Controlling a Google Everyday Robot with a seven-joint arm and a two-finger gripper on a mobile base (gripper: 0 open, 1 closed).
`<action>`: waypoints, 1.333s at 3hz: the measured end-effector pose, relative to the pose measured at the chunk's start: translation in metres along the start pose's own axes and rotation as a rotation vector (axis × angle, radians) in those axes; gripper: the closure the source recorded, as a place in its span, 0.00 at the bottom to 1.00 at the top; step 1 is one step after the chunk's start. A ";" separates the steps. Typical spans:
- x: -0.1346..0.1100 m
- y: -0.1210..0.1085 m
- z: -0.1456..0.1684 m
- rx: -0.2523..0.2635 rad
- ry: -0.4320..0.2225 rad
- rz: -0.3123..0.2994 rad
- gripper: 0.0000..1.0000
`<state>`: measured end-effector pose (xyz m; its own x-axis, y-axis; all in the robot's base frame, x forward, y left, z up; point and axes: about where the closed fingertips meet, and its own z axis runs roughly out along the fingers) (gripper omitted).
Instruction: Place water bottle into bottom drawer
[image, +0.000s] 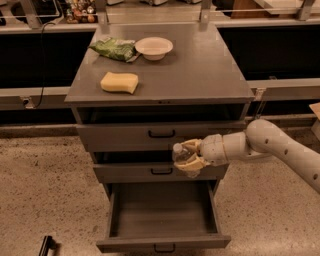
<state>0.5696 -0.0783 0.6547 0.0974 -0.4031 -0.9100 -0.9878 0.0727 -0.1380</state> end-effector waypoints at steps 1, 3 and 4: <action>0.041 -0.013 -0.016 0.100 -0.079 0.036 1.00; 0.142 -0.005 -0.036 0.181 -0.375 -0.065 1.00; 0.177 0.008 -0.024 0.179 -0.429 -0.024 1.00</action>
Offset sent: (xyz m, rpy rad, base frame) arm -0.0002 -0.0985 -0.2556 0.5390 -0.1098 -0.0435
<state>0.5755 -0.1711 0.5022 0.1987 0.0041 -0.9801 -0.9518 0.2392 -0.1920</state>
